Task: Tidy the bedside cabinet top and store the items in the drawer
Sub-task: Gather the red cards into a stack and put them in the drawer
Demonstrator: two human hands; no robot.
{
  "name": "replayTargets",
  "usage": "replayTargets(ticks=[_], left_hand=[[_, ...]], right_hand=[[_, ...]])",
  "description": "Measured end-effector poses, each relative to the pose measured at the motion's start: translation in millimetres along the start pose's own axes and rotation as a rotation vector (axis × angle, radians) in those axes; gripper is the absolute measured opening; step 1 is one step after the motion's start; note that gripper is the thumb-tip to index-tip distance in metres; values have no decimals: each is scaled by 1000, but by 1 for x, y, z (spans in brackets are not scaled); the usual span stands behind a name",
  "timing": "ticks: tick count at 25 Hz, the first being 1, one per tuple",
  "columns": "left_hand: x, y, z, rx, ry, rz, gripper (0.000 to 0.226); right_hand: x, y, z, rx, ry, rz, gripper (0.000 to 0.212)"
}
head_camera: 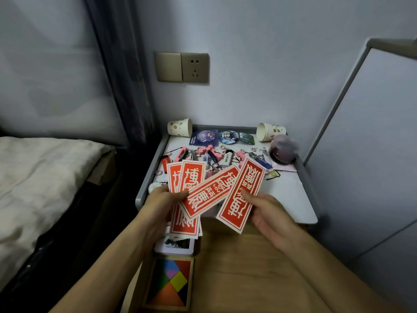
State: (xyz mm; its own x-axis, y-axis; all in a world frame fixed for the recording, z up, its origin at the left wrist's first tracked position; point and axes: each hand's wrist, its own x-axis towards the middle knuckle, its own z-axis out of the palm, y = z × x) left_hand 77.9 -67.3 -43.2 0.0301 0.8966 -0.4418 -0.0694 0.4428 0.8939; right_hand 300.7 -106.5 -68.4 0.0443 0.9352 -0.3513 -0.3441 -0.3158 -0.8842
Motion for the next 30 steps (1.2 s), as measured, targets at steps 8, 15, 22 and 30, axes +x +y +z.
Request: replayTargets(ticks=[8, 15, 22, 30], left_hand=[[4, -6, 2, 114, -225, -88, 19], [9, -15, 9, 52, -313, -131, 25], [10, -21, 13, 103, -338, -73, 32], [9, -5, 1, -300, -356, -142, 30]], right_hand=[[-1, -1, 12, -270, 110, -145, 22], [-1, 5, 18, -374, 131, -139, 47], [0, 7, 22, -456, 141, -201, 38], [0, -21, 1, -776, -83, -331, 15]])
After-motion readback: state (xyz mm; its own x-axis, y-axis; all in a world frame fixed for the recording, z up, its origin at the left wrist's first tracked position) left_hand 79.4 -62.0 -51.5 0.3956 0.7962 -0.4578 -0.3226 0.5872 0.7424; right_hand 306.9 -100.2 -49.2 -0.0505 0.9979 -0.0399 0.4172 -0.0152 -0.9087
